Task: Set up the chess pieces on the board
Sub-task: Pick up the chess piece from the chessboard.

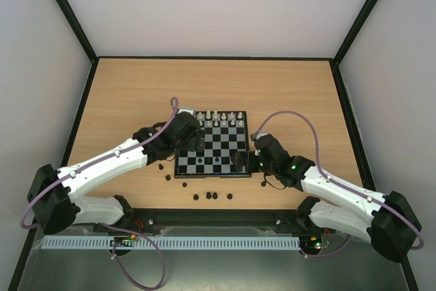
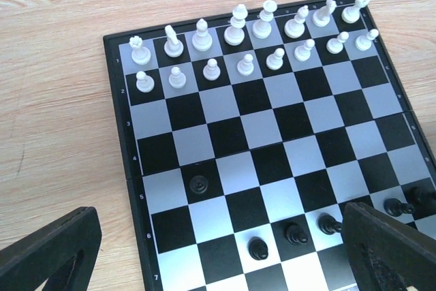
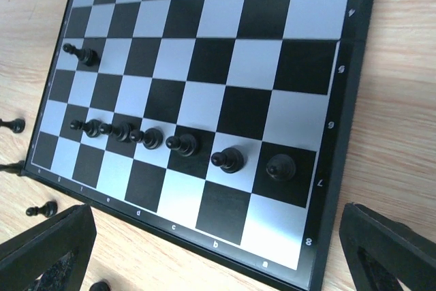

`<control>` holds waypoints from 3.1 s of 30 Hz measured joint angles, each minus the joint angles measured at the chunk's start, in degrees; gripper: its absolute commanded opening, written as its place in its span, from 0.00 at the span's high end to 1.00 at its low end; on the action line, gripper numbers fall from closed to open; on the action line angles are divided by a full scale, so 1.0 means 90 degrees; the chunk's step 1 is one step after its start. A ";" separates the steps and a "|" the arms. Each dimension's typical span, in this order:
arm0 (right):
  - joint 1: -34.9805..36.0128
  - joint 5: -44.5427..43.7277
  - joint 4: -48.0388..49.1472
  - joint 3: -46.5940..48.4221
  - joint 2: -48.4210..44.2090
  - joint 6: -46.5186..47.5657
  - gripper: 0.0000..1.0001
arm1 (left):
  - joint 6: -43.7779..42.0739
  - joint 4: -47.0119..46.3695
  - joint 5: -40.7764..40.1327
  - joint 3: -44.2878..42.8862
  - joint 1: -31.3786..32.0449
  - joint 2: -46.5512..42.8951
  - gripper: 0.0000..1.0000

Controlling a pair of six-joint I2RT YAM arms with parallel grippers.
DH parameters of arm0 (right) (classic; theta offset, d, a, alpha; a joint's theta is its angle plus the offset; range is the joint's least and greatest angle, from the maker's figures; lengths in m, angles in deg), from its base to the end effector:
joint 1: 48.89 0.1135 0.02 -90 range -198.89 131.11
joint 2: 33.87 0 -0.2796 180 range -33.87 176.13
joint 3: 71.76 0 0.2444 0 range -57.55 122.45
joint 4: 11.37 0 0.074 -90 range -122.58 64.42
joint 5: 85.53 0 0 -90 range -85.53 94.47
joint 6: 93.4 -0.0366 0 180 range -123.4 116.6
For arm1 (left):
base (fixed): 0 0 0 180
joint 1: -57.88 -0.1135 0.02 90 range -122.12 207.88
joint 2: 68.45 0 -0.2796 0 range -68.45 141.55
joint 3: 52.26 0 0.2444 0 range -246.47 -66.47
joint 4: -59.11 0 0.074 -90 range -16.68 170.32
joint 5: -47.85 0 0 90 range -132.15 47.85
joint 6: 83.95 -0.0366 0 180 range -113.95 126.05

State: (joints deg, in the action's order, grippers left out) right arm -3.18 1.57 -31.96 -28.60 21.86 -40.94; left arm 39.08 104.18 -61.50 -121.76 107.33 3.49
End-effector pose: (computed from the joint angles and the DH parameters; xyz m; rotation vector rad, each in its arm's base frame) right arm 0.1365 0.1373 0.2309 -0.1298 2.2517 0.7680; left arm 0.1723 -0.1827 0.2889 0.1818 2.3534 -0.3017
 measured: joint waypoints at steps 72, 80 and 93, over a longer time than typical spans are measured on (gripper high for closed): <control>0.0000 -0.0741 0.0410 -0.0415 -0.0245 0.0194 0.01 | -0.0206 -0.0668 0.0612 -0.0063 -0.0712 0.2426 0.63; 0.0000 -0.0760 0.0410 -0.0415 -0.0253 0.0194 0.01 | -0.0240 -0.0680 0.0692 -0.0063 -0.0712 0.2518 0.75; 0.0000 -0.0765 0.0408 -0.0415 -0.0267 0.0194 0.01 | -0.0253 -0.0678 0.0763 -0.0063 -0.0712 0.2601 0.91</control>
State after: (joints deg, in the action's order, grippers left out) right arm -3.18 -5.31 -28.28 -32.34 19.45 -39.19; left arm 36.81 98.08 -54.64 -122.33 100.93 26.90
